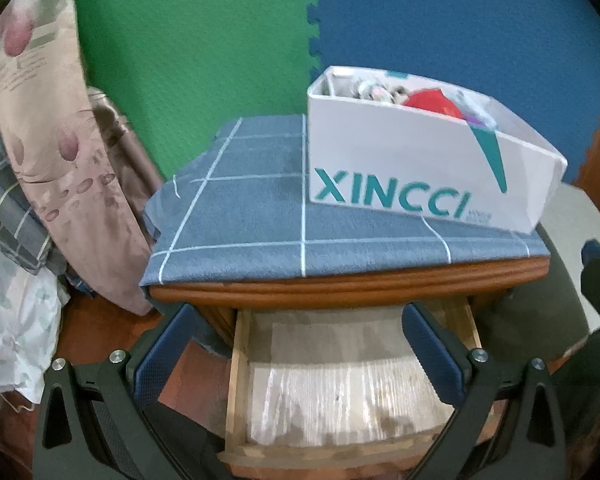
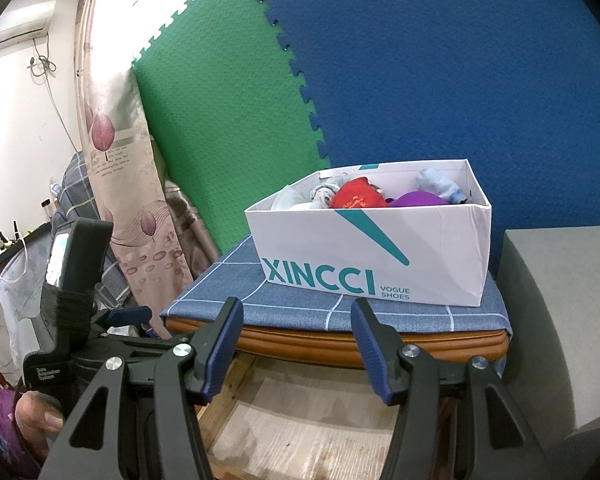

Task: Take underwear out of drawer

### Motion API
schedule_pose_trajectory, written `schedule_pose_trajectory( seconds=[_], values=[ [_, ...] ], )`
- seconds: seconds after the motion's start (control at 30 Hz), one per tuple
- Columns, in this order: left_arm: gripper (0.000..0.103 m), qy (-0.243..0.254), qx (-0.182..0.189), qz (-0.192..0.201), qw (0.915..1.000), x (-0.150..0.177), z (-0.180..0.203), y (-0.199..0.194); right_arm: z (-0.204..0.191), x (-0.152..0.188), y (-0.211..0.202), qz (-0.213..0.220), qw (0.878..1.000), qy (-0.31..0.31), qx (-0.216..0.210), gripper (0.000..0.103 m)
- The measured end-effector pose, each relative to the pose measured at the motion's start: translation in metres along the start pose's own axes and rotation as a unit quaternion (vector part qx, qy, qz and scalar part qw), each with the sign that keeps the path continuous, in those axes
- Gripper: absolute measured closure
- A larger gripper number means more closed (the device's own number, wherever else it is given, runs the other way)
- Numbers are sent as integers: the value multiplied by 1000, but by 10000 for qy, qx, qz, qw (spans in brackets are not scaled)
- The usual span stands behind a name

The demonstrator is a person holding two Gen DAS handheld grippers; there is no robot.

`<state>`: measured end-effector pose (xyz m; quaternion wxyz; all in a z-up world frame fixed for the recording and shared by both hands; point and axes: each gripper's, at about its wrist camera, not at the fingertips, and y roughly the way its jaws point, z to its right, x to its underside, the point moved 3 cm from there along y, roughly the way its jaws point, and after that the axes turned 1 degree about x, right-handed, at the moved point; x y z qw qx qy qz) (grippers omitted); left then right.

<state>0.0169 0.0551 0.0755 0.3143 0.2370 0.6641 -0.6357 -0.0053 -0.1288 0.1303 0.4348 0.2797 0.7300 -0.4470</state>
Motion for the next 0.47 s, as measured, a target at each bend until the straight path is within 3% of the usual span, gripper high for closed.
schedule_pose_trajectory(
  seconds=[0.47],
  values=[
    [1, 203, -70, 13, 9998, -11, 1, 4, 5, -5, -5, 66, 9999, 84, 41, 46]
  ],
)
